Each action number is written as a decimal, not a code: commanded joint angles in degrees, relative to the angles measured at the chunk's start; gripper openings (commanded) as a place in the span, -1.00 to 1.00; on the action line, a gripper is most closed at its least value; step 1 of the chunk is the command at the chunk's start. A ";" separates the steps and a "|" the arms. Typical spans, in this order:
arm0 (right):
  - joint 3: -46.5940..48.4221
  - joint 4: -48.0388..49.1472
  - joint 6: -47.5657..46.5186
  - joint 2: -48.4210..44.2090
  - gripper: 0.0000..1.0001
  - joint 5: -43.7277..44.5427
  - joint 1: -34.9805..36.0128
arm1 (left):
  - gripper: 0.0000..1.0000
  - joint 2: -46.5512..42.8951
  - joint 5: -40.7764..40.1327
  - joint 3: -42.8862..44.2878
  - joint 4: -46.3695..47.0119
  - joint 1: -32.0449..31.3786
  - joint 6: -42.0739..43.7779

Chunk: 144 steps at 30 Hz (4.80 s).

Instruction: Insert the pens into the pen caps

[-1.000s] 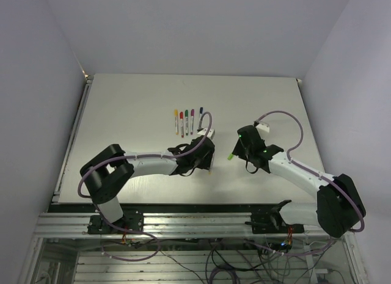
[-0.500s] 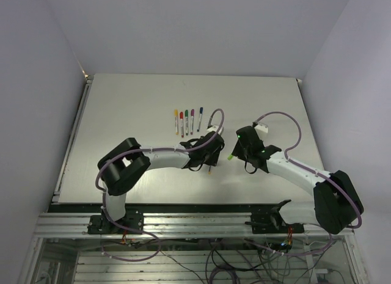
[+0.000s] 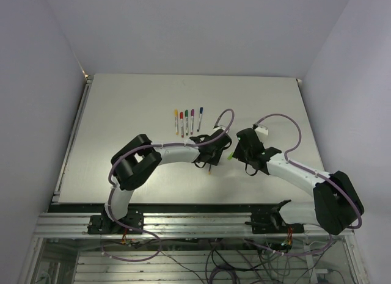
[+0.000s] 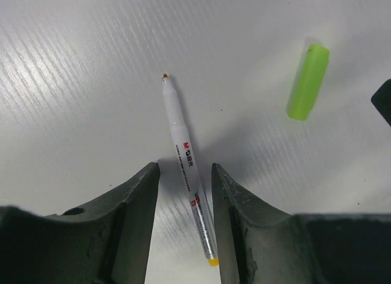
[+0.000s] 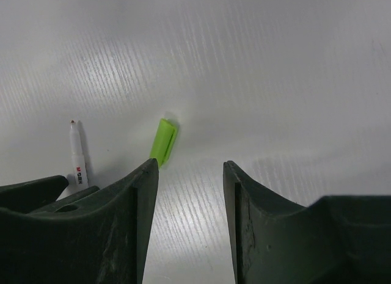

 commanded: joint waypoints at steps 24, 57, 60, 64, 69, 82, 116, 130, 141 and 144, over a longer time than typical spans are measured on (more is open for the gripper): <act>-1.59 -1.78 3.21 -5.67 -0.13 -0.99 -0.15 | -0.35 8.16 4.98 -4.04 -14.49 -1.66 5.40; 6.45 0.40 4.39 11.56 -0.17 2.23 2.66 | -0.86 -34.68 6.71 -23.72 -6.00 -1.72 -6.37; 7.16 0.89 4.57 13.53 -0.18 2.00 2.70 | -0.86 -37.05 6.45 -25.22 -5.66 -1.73 -7.43; 8.29 1.24 4.21 15.88 -0.20 1.91 2.80 | -0.86 -37.87 6.92 -26.39 -5.01 -1.72 -7.98; 9.54 0.58 3.73 18.06 -0.27 2.70 3.33 | -0.86 -37.70 7.29 -26.82 -3.88 -1.79 -8.24; 8.13 -1.26 2.53 18.75 -0.32 2.30 4.47 | -0.86 -37.24 7.16 -26.51 -3.23 -1.81 -8.41; 2.38 6.53 -6.31 1.50 -1.00 -2.33 6.98 | -0.86 -41.81 5.97 -28.35 4.09 -5.05 -7.26; -5.65 22.99 -6.64 -28.14 -1.00 -1.80 12.51 | -0.86 -44.03 -8.21 -31.59 23.99 -18.38 -3.75; -11.30 37.04 -8.12 -36.70 -1.00 -5.72 13.03 | -0.86 -48.77 -12.76 -41.13 46.05 -18.60 -3.70; -12.27 43.18 -10.14 -35.83 -1.00 -9.03 13.09 | -0.86 -47.90 -12.28 -41.98 50.60 -18.60 -3.10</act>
